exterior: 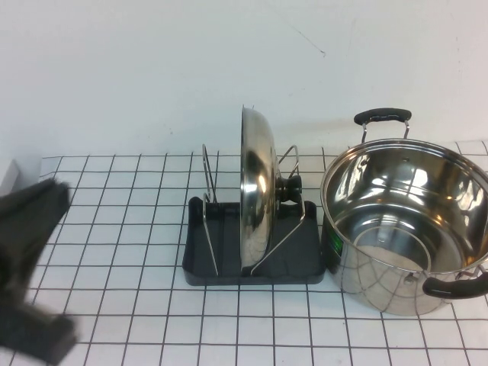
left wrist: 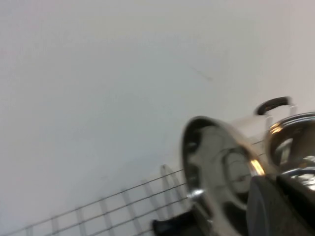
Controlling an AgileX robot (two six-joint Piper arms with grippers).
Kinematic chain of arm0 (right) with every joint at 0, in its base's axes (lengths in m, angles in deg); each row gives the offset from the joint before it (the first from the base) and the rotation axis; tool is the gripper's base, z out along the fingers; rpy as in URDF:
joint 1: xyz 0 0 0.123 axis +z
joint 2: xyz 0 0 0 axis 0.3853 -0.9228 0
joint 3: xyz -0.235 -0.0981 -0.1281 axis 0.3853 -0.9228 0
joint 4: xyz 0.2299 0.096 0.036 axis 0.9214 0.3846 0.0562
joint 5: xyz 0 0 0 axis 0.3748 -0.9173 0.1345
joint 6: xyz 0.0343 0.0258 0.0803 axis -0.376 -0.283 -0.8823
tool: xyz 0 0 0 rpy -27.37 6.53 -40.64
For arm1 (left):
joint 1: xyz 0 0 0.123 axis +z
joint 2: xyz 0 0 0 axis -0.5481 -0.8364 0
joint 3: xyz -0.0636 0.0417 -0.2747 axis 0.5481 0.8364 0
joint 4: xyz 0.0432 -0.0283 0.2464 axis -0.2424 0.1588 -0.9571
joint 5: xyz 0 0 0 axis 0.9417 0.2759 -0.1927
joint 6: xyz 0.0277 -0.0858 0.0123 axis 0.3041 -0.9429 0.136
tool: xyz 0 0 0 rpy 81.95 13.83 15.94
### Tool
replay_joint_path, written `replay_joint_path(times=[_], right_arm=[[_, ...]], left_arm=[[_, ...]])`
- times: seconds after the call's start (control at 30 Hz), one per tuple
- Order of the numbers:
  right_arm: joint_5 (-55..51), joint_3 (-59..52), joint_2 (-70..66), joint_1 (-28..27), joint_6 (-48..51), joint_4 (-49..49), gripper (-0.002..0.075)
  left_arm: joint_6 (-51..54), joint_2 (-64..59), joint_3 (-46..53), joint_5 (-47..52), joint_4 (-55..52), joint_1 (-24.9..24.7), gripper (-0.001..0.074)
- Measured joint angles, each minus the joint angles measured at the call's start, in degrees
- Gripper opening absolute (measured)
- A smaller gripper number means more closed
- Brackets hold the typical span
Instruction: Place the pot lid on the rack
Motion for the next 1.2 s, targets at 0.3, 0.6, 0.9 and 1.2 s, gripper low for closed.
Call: replay_joint_path(times=[0.3,0.6,0.9,1.2], right_arm=[[13.8,-7.1,8.6,0.0,-25.4,-26.3,-0.0001],[15.6,-7.4,8.6,0.0,-32.7,-36.8,-0.0001],[15.7,-7.4,8.6,0.0,-32.9,-41.0,-0.0001],[15.9,-7.4,8.6,0.0,-32.9,-42.1,-0.0001]], left_arm=[[-2.2,24.3,8.9,4.6,-0.1,-13.1,-0.0001],[-4.2,19.0,13.5,3.0,0.0,-14.3,-0.0001],[-4.6,17.6,13.8,1.3,0.0,-14.3,-0.0001],[0.5,17.6,13.8,7.8,0.0,-14.3,-0.0001]])
